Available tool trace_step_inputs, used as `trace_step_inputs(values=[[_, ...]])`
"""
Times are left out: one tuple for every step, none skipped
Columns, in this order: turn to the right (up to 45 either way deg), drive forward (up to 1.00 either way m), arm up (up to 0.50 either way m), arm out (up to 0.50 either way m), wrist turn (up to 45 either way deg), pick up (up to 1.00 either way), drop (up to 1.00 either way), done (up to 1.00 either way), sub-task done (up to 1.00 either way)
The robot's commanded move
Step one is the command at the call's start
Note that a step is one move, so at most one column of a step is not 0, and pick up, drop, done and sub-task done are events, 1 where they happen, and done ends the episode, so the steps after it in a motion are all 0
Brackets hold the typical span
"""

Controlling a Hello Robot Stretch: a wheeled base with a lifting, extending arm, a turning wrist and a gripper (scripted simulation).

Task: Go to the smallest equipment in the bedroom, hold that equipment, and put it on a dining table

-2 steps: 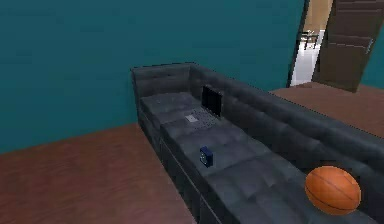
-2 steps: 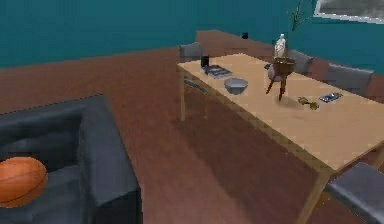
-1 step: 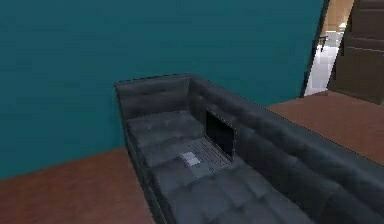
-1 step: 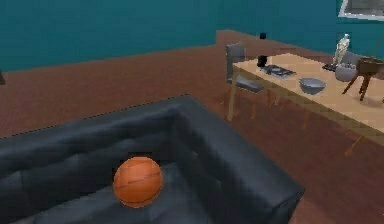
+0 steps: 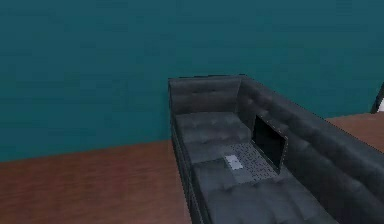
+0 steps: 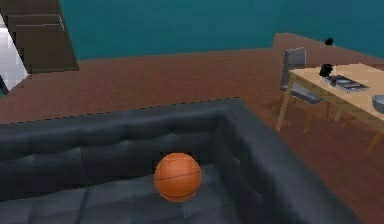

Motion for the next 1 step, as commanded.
trace_step_inputs(values=[[0.0, 0.0, 0.5, 0.0, 0.0, 0.0, 0.0, 0.0, 0.0]])
